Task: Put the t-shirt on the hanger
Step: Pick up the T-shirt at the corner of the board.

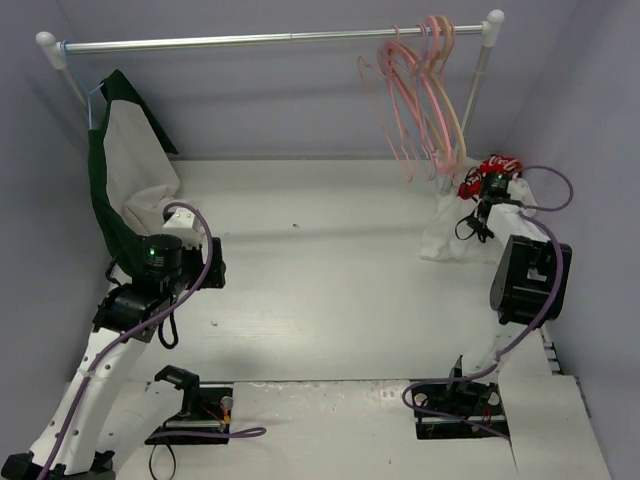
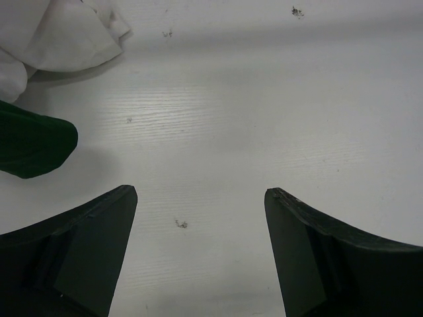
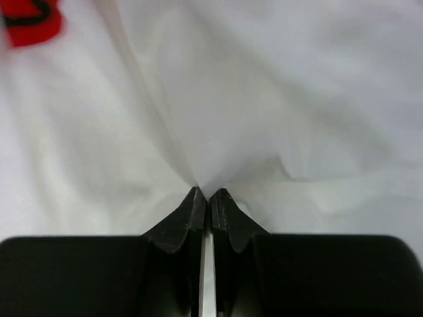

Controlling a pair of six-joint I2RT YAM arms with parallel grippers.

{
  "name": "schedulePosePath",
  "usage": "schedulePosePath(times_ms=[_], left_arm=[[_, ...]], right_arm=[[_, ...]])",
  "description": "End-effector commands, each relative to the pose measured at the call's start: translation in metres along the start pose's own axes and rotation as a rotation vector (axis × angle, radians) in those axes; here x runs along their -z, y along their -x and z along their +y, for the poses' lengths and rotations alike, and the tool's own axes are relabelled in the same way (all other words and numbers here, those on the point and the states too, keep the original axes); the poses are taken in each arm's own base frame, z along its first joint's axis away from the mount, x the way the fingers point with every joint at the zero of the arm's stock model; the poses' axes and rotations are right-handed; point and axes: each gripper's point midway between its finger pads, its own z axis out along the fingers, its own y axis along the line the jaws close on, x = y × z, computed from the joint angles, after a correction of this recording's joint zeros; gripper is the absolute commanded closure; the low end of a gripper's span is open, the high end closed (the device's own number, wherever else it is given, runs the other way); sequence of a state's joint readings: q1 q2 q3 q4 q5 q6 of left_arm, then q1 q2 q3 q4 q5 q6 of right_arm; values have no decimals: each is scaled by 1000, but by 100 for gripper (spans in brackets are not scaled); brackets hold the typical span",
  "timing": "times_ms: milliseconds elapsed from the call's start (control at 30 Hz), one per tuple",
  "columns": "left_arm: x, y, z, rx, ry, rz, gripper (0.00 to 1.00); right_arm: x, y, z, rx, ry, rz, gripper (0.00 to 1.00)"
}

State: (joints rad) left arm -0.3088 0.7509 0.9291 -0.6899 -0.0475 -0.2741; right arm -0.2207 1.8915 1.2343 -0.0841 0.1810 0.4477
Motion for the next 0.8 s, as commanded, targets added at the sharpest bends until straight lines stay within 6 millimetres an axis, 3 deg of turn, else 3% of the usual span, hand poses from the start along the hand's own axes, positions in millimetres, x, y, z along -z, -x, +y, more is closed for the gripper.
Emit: schedulePosePath(times_ms=[0,133,267,433,467,500,600,633,733,767], left_arm=[[10,38,-12,18,-39,-88,21],[10,57,-20,11,-58,-110,21],[9,75,-27,-17,-64,-128,21],[10,96,-38,-42,-81,-145,21],[10,98,-40,-42,-86,-148,21],[10,100,-42,-38,-96,-149,21],[9,103,-49,-24,-121,-143,21],[9,106,-51,-19,-125,-146,21],[10,108,-54,-5,-139,-147,21],[12,110,-54,0,-140,-151,21]], right_arm=[[104,96,6,-37,52,-285,100],[187,142,6,17,121,-426,100],[260,168,-4,99,151,-534,100],[337,176,-11,156,198,-659,100],[363,182,-14,151,220,-710,100],[377,182,-13,178,231,-730,100],[430,180,3,253,342,-814,100],[447,174,19,288,453,-829,100],[505,163,34,387,672,-942,100],[533,153,42,431,796,-976,100]])
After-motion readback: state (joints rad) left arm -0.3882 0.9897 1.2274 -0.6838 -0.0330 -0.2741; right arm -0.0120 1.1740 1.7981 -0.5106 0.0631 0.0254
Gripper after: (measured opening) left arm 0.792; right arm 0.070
